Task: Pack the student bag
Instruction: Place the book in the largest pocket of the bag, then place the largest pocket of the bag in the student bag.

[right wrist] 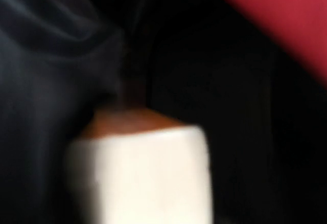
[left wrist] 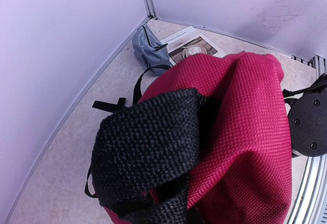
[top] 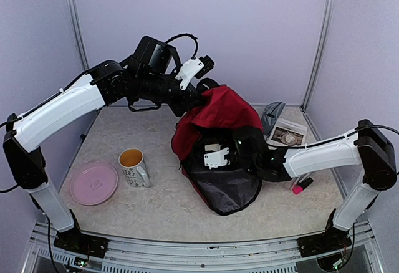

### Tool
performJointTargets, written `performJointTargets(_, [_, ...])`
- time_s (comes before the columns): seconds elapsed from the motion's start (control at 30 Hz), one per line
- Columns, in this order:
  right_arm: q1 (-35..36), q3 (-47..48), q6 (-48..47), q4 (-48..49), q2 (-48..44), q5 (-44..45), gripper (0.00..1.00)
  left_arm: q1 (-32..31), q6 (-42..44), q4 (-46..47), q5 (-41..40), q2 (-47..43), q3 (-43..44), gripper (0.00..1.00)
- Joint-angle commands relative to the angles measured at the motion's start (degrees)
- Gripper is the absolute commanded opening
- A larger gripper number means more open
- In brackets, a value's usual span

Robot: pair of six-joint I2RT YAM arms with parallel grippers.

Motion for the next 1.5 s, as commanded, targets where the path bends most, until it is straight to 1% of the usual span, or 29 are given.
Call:
performJointTargets(0.0, [0.57, 4.96, 11.50, -5.07, -2.45, -2.11, 0.98, 0.86, -1.12, 5.84, 1.39, -3.17, 0.12, 0.00])
performJointTargets(0.03, [1.12, 5.43, 13.18, -7.54, -3.15, -3.16, 1.00, 1.18, -1.42, 5.91, 1.45, -3.09, 0.06, 0.00])
performJointTargets(0.1, [2.68, 5.98, 15.39, -12.48, -4.75, -4.87, 1.00, 1.77, -1.79, 6.04, 1.63, -2.79, 0.00, 0.00])
performJointTargets(0.17, [5.62, 7.38, 17.68, -19.53, -6.80, -7.89, 1.00, 2.27, -2.09, 6.10, 1.84, -2.53, -0.16, 0.00])
performJointTargets(0.23, [8.01, 10.15, 22.31, -27.75, -8.99, -13.61, 0.99, 2.63, -2.26, 6.19, 1.81, -2.20, -0.25, 0.00])
performJointTargets(0.33, [9.75, 13.86, 30.00, -34.81, -13.79, -26.05, 0.98, 2.87, -2.31, 6.27, 1.45, -1.81, -0.73, 0.00])
performJointTargets(0.37, [9.77, 14.29, 32.34, -35.76, -15.74, -30.73, 0.98, 2.95, -2.27, 6.36, 1.30, -1.74, -0.92, 0.00])
performJointTargets(0.43, [9.78, 13.93, 36.61, -34.62, -20.48, -39.14, 0.98, 2.96, -2.19, 6.45, 1.09, -1.49, -1.19, 0.00])
performJointTargets(0.5, [9.58, 12.79, 41.04, -30.86, -25.74, -41.58, 0.98, 3.01, -2.08, 6.41, 1.05, -1.20, -1.27, 0.00])
performJointTargets(0.6, [7.07, 11.98, 49.20, -27.91, -32.01, -40.93, 1.00, 2.98, -2.34, 6.30, 1.28, -0.53, -1.34, 0.00])
performJointTargets(0.67, [2.30, 13.21, 55.70, -29.51, -34.61, -39.83, 1.00, 2.96, -2.58, 6.05, 1.61, -0.15, -1.51, 0.00])
performJointTargets(0.83, [-12.49, 15.57, 69.21, -38.80, -35.61, -34.68, 0.99, 2.63, -3.09, 5.36, 1.10, 0.16, -4.99, 0.00])
performJointTargets(0.97, [-24.77, 12.66, 78.70, -42.40, -36.65, -29.82, 0.99, 1.67, -3.69, 4.85, 0.56, 0.19, -11.56, 0.00])
performJointTargets(1.07, [-33.42, 8.05, 82.60, -43.14, -37.35, -26.74, 0.99, 0.23, -3.88, 3.32, 0.57, 0.77, -15.06, 0.01])
performJointTargets(1.17, [-43.32, 1.80, 84.94, -41.84, -36.24, -27.60, 0.99, -1.35, -3.56, 1.92, 1.72, 1.03, -17.65, 0.08])
performJointTargets(1.2, [-46.89, -0.23, 85.84, -40.62, -35.30, -30.25, 0.99, -1.74, -3.37, 1.81, 2.51, 0.95, -18.39, 0.11])
performJointTargets(1.27, [-54.30, -4.26, 88.12, -36.04, -32.85, -38.11, 0.97, -2.40, -2.87, 1.42, 4.38, 0.87, -19.23, 0.20])
performJointTargets(1.3, [-56.82, -5.95, 89.06, -34.40, -31.17, -39.58, 0.95, -2.90, -2.50, 1.04, 5.34, 0.86, -19.28, 0.26])
performJointTargets(1.37, [-60.17, -7.77, 90.25, -32.69, -27.01, -39.48, 0.92, -3.82, -1.72, 0.30, 7.18, 0.48, -19.08, 0.37])
performJointTargets(1.4, [-61.04, -8.18, 90.30, -32.38, -24.03, -38.82, 0.88, -4.15, -1.60, 0.16, 8.01, 0.17, -18.99, 0.42])
performJointTargets(1.47, [-61.41, -8.64, 89.06, -32.63, -20.25, -35.77, 0.82, -4.49, -1.53, 0.24, 9.23, -0.75, -18.94, 0.48])
